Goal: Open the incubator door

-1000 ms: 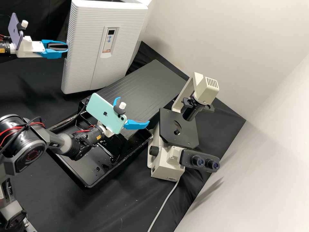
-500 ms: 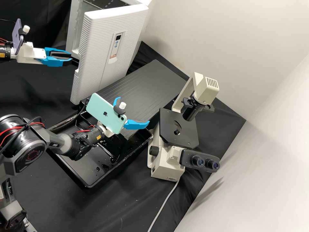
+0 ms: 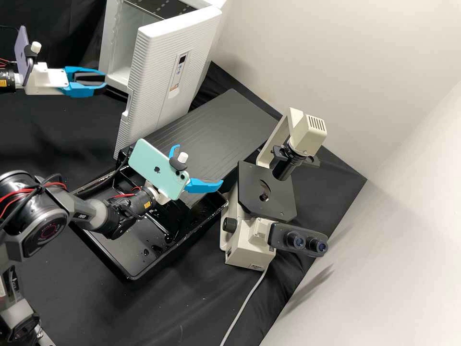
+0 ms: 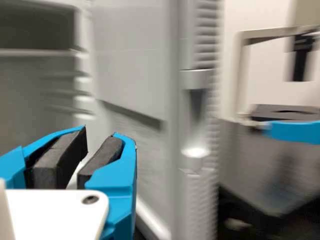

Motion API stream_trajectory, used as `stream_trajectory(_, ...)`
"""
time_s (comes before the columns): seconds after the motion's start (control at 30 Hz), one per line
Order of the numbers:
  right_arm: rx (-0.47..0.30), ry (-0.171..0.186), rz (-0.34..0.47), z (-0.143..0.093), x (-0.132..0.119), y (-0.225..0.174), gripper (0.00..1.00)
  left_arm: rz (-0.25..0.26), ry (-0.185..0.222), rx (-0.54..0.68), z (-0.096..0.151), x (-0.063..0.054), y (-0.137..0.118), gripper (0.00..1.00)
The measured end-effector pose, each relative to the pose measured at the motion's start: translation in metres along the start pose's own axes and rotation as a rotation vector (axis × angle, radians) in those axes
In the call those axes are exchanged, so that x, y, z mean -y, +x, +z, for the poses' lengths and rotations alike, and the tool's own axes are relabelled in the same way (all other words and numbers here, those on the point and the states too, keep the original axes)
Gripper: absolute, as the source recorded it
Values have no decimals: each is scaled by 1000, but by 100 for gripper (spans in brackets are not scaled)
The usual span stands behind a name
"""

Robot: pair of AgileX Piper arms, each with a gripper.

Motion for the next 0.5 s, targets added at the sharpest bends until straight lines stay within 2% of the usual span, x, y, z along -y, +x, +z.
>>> stream_trajectory(0.07, 0, 0, 0, 0, 0, 0, 100, 13, 28, -98, -5, 2, -2, 0)
stream_trajectory(0.1, 0, 0, 0, 0, 0, 0, 100, 16, 46, -153, -8, 2, -3, 100)
stream_trajectory(0.2, 0, 0, 0, 0, 0, 0, 100, 2, 86, -288, -16, 4, -7, 100)
stream_trajectory(0.27, 0, 0, 0, 0, 0, 0, 100, -13, 80, -358, -19, 4, -10, 100)
stream_trajectory(0.4, 0, 0, 0, 0, 0, 0, 100, -32, 89, -425, -20, 7, -15, 100)
stream_trajectory(0.5, 0, 0, 0, 0, 0, 0, 100, -41, 102, -415, -16, 12, -18, 100)
